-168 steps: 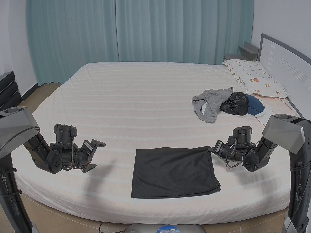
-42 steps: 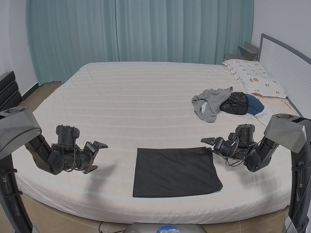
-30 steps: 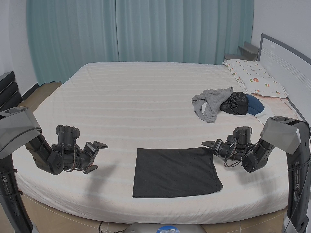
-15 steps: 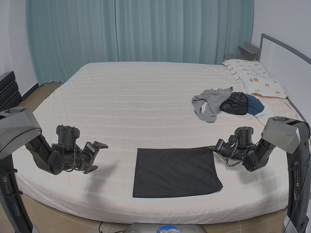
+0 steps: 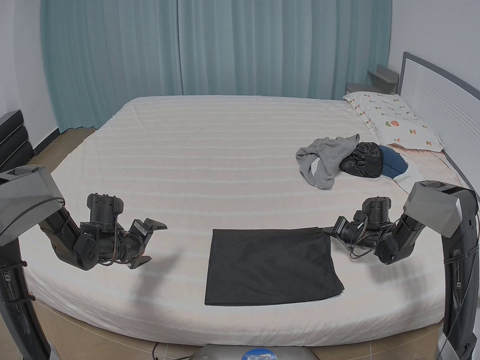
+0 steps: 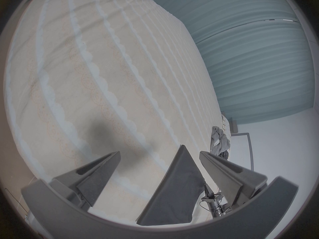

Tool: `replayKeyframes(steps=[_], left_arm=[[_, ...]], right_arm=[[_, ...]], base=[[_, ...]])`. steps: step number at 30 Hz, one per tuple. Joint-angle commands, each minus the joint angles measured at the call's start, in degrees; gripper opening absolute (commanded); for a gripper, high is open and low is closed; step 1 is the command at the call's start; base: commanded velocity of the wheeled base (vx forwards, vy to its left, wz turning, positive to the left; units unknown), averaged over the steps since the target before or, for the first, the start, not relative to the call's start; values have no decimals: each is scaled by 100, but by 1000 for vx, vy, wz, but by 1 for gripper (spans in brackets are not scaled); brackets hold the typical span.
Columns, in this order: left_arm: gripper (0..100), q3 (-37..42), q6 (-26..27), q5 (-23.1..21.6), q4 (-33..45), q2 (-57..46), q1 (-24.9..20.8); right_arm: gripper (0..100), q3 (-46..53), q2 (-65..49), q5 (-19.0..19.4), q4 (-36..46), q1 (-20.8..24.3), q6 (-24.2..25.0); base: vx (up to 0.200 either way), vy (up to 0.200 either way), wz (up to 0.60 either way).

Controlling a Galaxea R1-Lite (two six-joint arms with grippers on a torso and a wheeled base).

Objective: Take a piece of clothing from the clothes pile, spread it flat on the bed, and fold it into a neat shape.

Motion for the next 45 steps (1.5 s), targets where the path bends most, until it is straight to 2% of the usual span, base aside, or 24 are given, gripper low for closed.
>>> replayKeyframes(steps=[1, 8, 16, 32, 45], left_arm=[[100, -5, -2, -1, -2, 10, -3], [100, -13, -2, 7, 6, 10, -21], [100, -22, -2, 7, 6, 19, -30], [100, -57, -10, -1, 15, 45, -30], [100, -84, -19, -10, 6, 45, -30]], right_arm=[[100, -22, 16, 3, -50, -5, 10], [100, 216, -309, 12, -147, -110, 89], [100, 260, -564, 12, -147, -409, 520], [100, 198, -503, -5, -156, -418, 537], [100, 216, -494, -5, -156, -418, 537]], base=[[0, 0, 0], [0, 0, 0], [-75, 0, 0], [0, 0, 0], [0, -200, 0]])
